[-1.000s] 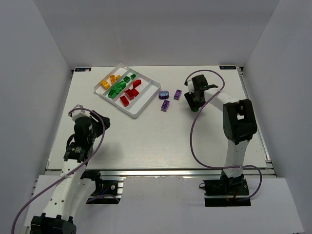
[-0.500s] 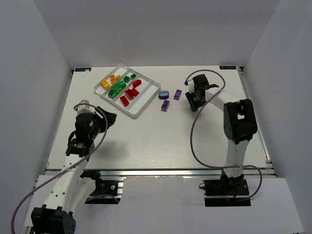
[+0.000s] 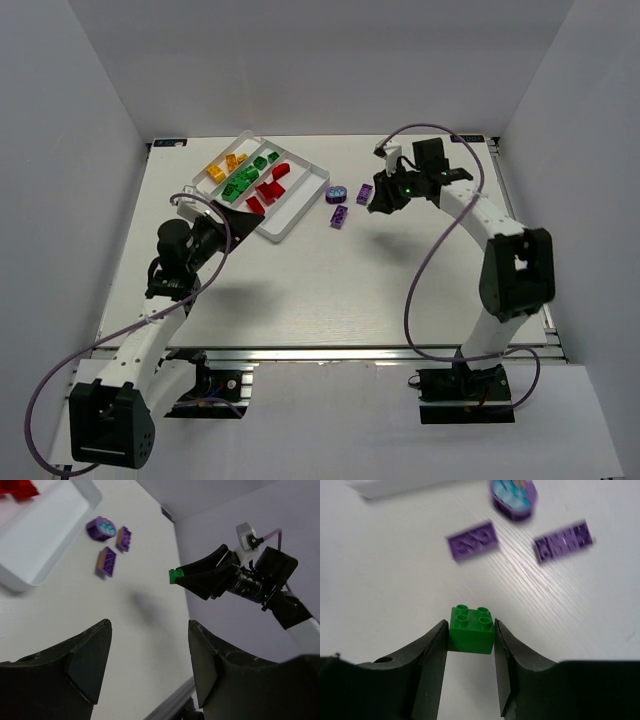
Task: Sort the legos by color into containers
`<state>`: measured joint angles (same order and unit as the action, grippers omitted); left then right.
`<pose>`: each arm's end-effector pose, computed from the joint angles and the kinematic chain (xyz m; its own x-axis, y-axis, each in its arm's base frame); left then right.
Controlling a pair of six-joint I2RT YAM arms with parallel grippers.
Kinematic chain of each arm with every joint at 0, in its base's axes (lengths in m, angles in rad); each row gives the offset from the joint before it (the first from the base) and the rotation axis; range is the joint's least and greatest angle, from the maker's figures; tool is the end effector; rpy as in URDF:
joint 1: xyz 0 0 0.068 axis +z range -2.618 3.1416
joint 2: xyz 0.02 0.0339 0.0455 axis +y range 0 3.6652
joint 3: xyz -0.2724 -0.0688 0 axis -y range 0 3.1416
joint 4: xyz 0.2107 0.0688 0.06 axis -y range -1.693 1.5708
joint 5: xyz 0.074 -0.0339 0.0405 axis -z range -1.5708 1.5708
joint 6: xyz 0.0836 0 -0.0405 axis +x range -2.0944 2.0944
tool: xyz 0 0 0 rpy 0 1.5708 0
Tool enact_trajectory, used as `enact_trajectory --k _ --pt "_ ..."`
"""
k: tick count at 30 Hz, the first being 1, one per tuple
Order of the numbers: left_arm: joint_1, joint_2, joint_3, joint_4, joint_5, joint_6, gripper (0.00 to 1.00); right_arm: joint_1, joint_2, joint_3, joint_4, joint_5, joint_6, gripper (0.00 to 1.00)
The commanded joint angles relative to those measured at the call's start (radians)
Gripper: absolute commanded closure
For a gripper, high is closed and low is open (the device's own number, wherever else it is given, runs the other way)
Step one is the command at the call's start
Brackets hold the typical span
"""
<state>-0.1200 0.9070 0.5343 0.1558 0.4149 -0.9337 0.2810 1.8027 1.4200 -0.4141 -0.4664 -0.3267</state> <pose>0.2116 -0.0595 0.2748 -0.5293 -0.6771 -0.5112 0.1259 0.5332 -0.8366 0.3781 0.1483 0.2493 -0.4743 -0.4353 -0.7652 -0.7411 0.6666 0.0802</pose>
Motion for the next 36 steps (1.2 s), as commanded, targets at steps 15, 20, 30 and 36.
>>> enact_trajectory --k 15,20,30,36 --pt "-0.181 0.283 0.075 0.551 0.208 -0.343 0.28 0.104 -0.396 -0.385 0.679 -0.604 -0.052 1.00" --pt "-0.247 0.355 0.093 0.637 0.206 -0.385 0.28 0.164 -0.422 -0.409 0.728 -0.601 -0.077 1.00" --pt "-0.279 0.412 0.116 0.672 0.223 -0.395 0.28 0.231 -0.430 -0.395 0.825 -0.586 -0.022 1.00" --pt "-0.291 0.431 0.116 0.711 0.239 -0.410 0.30 0.254 -0.419 -0.401 0.876 -0.563 0.031 0.99"
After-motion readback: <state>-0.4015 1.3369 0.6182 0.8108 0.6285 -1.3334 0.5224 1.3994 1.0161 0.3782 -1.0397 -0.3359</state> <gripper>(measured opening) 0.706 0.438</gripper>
